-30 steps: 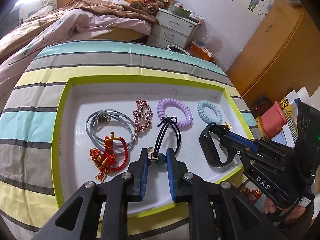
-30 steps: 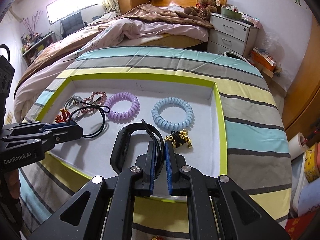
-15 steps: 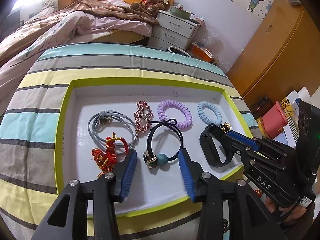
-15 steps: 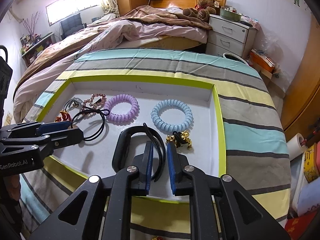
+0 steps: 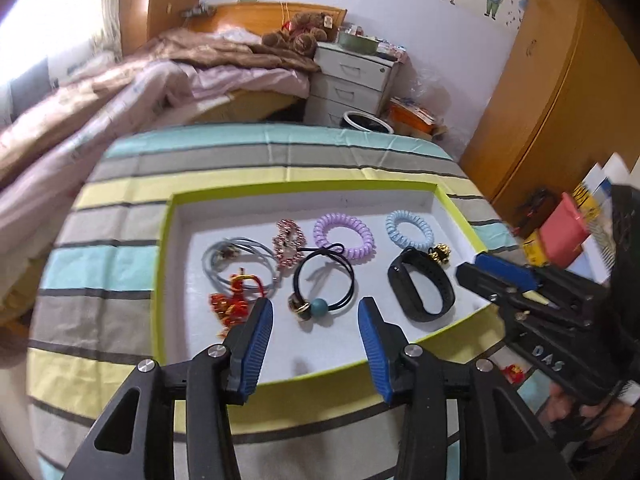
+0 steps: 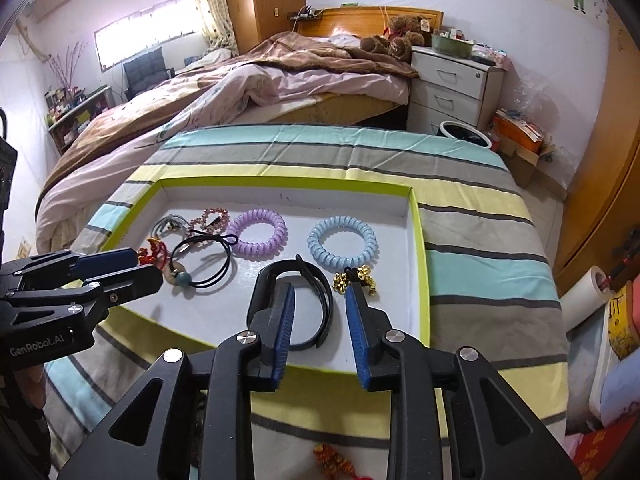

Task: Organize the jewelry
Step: 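Open both tools to drop the black cord and black band into the box, then grasp the red tassel ornament with the right tool while the left tool moves to the beaded bracelet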

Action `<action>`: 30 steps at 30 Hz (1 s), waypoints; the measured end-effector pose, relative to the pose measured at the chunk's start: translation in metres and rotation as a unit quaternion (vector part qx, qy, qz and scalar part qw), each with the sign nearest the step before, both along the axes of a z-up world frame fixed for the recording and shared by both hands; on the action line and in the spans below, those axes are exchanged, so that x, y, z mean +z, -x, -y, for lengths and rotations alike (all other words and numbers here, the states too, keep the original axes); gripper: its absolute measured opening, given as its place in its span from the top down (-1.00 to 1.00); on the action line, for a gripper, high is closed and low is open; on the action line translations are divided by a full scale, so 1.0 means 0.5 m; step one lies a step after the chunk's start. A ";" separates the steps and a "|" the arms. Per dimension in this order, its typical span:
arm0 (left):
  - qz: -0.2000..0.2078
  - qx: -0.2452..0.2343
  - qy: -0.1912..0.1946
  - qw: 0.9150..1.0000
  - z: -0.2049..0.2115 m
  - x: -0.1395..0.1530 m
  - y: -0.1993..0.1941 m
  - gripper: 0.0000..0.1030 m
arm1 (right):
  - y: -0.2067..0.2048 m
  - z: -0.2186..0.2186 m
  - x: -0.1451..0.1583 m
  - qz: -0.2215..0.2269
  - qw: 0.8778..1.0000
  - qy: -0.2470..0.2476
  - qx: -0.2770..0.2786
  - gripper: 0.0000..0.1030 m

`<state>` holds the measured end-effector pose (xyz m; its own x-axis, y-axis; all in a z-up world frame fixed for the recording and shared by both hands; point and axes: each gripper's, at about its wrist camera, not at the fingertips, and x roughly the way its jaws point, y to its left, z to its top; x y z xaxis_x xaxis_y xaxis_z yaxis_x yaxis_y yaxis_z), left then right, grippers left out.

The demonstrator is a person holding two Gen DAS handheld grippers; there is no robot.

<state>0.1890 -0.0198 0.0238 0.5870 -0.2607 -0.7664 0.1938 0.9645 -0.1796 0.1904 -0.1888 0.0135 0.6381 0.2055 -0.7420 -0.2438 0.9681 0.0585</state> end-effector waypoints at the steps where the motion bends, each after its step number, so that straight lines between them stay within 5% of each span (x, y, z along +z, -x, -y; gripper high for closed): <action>1: 0.001 0.003 -0.003 1.000 0.001 0.004 0.008 0.14 | 0.006 0.001 0.003 0.002 1.000 -0.001 -0.001 0.46; 15: 0.058 0.086 -0.063 0.993 -0.015 0.038 0.123 0.08 | 0.115 0.037 0.023 0.034 0.999 -0.003 -0.027 0.41; 19: 0.076 0.113 -0.079 0.987 -0.016 0.031 0.153 0.08 | 0.142 0.062 0.015 0.036 0.998 -0.009 -0.041 0.19; 25: 0.075 0.125 -0.069 0.987 -0.025 0.014 0.188 0.08 | 0.179 0.112 -0.017 0.029 0.998 -0.018 -0.058 0.17; 30: 0.033 0.104 -0.031 0.994 -0.033 -0.019 0.201 0.08 | 0.194 0.128 -0.038 0.014 0.998 -0.041 -0.042 0.06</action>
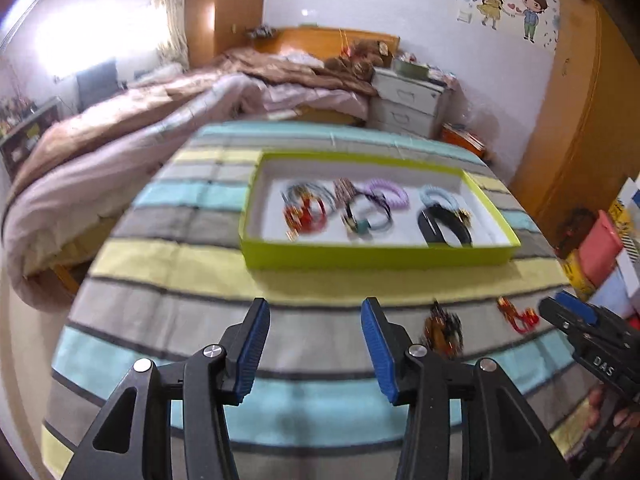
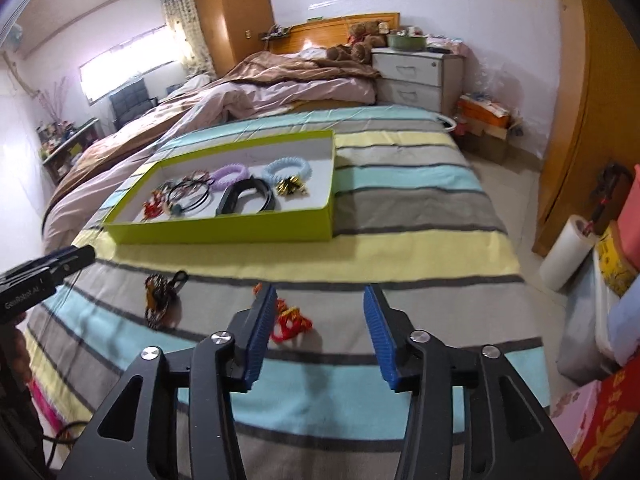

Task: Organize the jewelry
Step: 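Grasp the red tassel ornament with the right tool while the left tool moves to the beaded bracelet, then close the left tool on the amber beaded bracelet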

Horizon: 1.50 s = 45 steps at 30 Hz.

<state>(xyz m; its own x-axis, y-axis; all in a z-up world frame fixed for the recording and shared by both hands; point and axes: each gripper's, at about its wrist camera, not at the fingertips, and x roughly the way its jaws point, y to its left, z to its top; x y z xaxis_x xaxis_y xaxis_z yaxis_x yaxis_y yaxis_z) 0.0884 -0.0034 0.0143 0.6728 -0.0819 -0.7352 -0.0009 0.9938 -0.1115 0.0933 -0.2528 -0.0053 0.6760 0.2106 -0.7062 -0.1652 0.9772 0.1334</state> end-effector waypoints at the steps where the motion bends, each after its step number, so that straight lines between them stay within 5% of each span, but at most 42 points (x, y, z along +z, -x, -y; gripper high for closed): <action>1: -0.004 -0.002 0.001 1.000 0.002 -0.006 0.004 0.08 | -0.002 -0.003 -0.004 -0.007 1.000 0.001 0.010 0.05; 12: -0.020 -0.022 0.028 0.999 0.023 -0.027 0.026 0.08 | -0.028 -0.073 -0.034 -0.041 0.995 0.043 0.086 0.05; 21: -0.032 -0.040 0.041 0.998 0.037 -0.031 0.024 0.01 | -0.035 -0.069 -0.044 -0.048 0.994 0.056 0.078 0.05; 28: -0.046 -0.039 0.054 0.997 0.052 -0.038 0.018 0.01 | -0.029 -0.059 -0.040 -0.044 0.995 0.061 0.061 0.67; 45: -0.037 -0.088 0.034 0.995 0.139 -0.040 -0.013 0.01 | 0.002 -0.018 -0.012 -0.006 0.999 0.029 0.029 0.73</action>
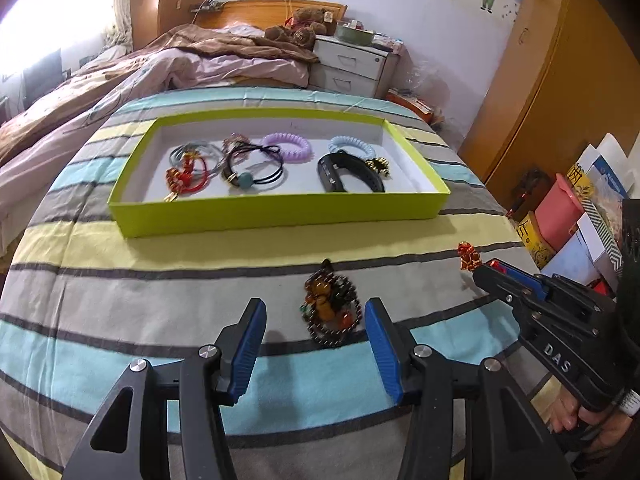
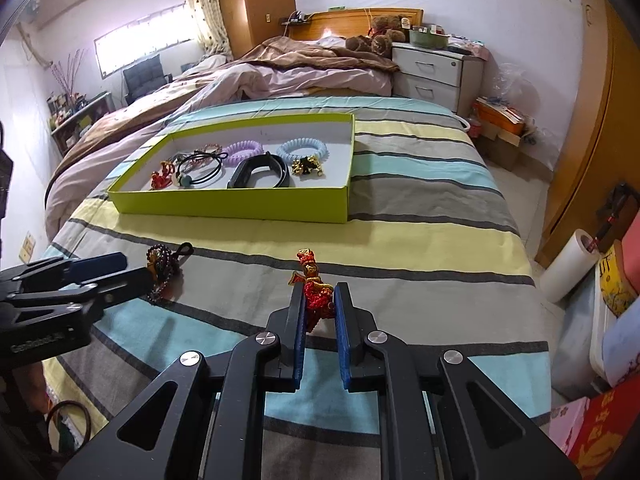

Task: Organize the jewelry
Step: 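Close the left tool on the amber beaded bracelet, then carry the red tassel and beaded bracelet over the box with both tools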

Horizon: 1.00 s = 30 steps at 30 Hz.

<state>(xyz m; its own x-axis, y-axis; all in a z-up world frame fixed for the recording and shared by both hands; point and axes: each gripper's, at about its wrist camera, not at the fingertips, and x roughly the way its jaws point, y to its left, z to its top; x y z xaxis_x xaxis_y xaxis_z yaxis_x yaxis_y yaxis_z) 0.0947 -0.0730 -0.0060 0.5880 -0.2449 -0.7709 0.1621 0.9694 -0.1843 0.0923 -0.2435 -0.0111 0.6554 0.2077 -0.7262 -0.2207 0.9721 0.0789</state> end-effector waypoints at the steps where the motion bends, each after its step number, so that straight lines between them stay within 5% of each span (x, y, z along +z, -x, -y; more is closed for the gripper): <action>1: 0.000 -0.001 -0.004 1.000 0.004 -0.001 -0.002 0.01 | 0.001 0.001 0.001 0.000 1.000 -0.001 -0.001 0.73; 11: -0.004 -0.001 -0.046 0.999 0.039 -0.027 -0.028 0.02 | 0.012 0.003 0.005 0.005 1.000 -0.010 0.004 0.73; 15: 0.001 -0.003 -0.063 0.998 0.044 -0.030 -0.032 0.24 | 0.013 0.004 0.005 0.003 1.000 -0.011 0.005 0.73; 30: 0.020 -0.003 -0.058 0.998 0.026 -0.020 -0.024 0.51 | 0.011 -0.001 0.012 0.005 1.000 -0.007 0.002 0.73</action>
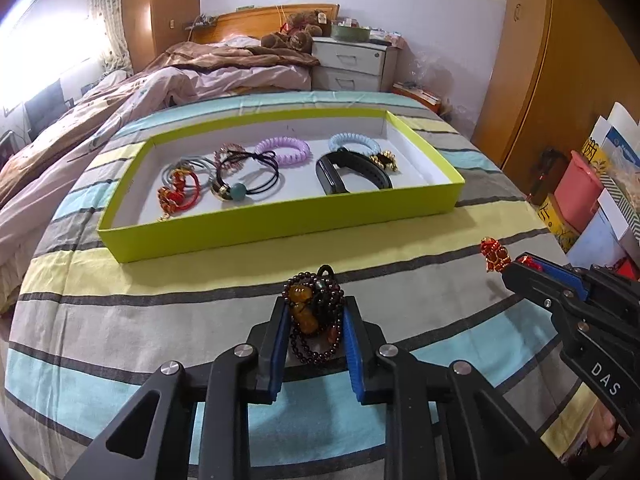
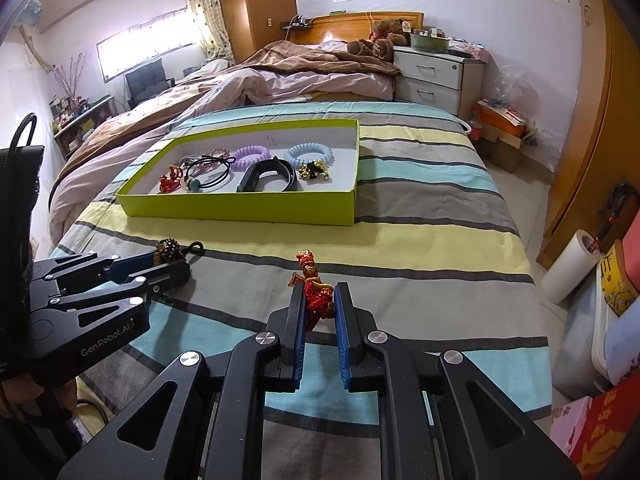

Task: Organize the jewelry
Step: 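Carry the red tassel and beaded bracelet over the box with both tools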

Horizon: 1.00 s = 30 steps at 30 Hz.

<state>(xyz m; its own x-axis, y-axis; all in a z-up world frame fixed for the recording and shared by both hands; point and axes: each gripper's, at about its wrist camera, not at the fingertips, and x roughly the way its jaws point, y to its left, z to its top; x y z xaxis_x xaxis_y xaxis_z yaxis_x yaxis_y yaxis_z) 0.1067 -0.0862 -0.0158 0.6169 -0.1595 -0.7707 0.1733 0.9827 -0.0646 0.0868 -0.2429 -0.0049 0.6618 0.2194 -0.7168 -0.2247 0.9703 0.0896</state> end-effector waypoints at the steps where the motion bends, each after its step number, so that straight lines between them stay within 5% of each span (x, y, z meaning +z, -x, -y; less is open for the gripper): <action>1: 0.003 0.001 0.002 1.000 -0.003 0.004 0.002 0.51 | 0.000 -0.001 0.001 0.000 1.000 0.000 0.000 0.73; 18: 0.039 0.028 0.022 0.999 -0.091 0.072 0.009 0.50 | -0.015 -0.062 0.046 0.025 1.000 -0.011 0.011 0.73; 30: 0.036 0.060 0.033 0.997 -0.199 0.090 -0.085 0.50 | -0.121 -0.158 0.057 0.019 0.999 -0.019 0.044 0.73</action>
<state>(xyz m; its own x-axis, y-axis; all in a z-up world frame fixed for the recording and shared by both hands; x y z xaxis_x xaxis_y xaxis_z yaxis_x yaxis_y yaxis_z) 0.1493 0.0133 0.0293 0.6882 -0.1293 -0.7139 0.0604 0.9908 -0.1213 0.1475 -0.1641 0.0236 0.6645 0.3050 -0.6822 -0.3131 0.9426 0.1164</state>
